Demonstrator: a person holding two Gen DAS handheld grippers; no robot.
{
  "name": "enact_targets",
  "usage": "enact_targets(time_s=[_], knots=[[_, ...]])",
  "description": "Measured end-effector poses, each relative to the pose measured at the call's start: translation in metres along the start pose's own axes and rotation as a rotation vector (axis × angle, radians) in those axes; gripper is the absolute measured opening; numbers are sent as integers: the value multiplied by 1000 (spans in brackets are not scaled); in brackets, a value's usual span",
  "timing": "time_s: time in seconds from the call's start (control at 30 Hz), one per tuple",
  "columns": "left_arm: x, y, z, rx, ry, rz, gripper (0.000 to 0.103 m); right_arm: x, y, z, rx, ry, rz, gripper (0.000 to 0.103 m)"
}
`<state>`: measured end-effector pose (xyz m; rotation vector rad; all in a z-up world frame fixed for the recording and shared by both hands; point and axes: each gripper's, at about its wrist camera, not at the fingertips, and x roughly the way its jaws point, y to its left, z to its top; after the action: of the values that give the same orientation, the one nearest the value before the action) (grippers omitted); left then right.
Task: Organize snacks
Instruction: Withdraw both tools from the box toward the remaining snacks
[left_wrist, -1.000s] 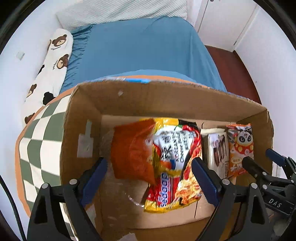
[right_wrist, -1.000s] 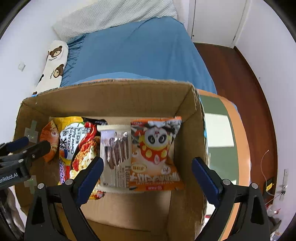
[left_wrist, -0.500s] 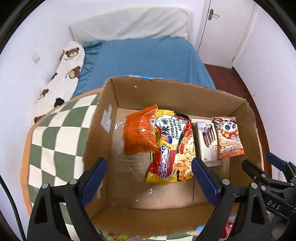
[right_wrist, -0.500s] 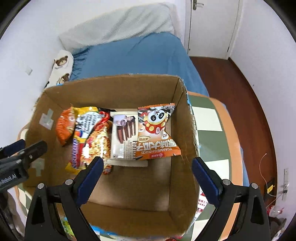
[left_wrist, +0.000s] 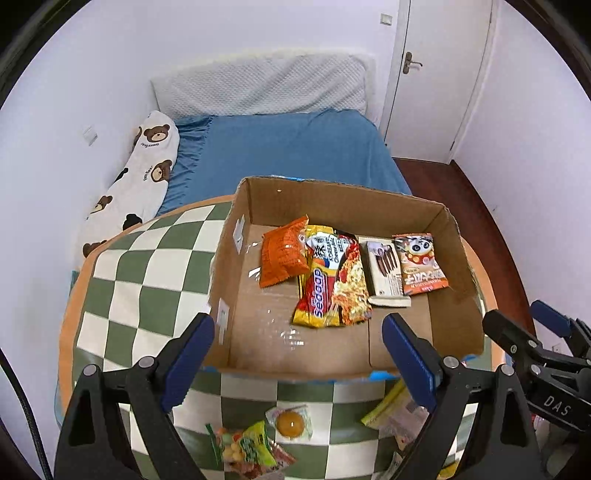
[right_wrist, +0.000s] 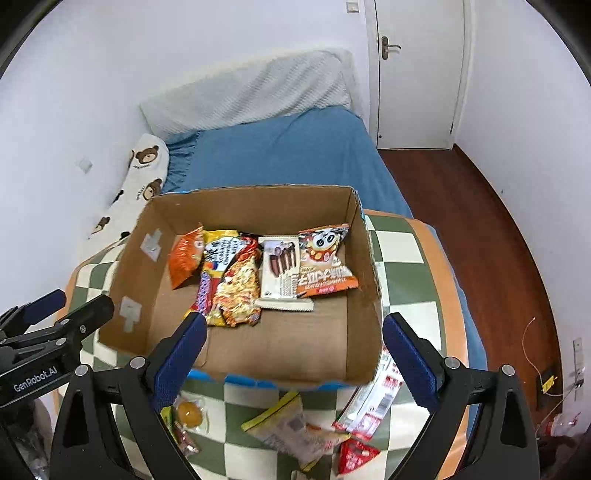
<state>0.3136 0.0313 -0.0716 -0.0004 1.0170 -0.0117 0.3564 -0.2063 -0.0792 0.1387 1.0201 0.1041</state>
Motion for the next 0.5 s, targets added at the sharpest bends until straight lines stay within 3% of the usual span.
enact_targets(time_s=[0.2, 0.3, 0.5], knots=[[1, 9, -32, -32, 48, 4, 93, 0, 1, -39, -4, 84, 32, 98], [15, 17, -57, -41, 108, 30, 93, 25, 1, -66, -41, 187, 32, 98], [58, 54, -125, -141, 305, 100, 93, 101, -3, -121, -158, 385, 1, 98]])
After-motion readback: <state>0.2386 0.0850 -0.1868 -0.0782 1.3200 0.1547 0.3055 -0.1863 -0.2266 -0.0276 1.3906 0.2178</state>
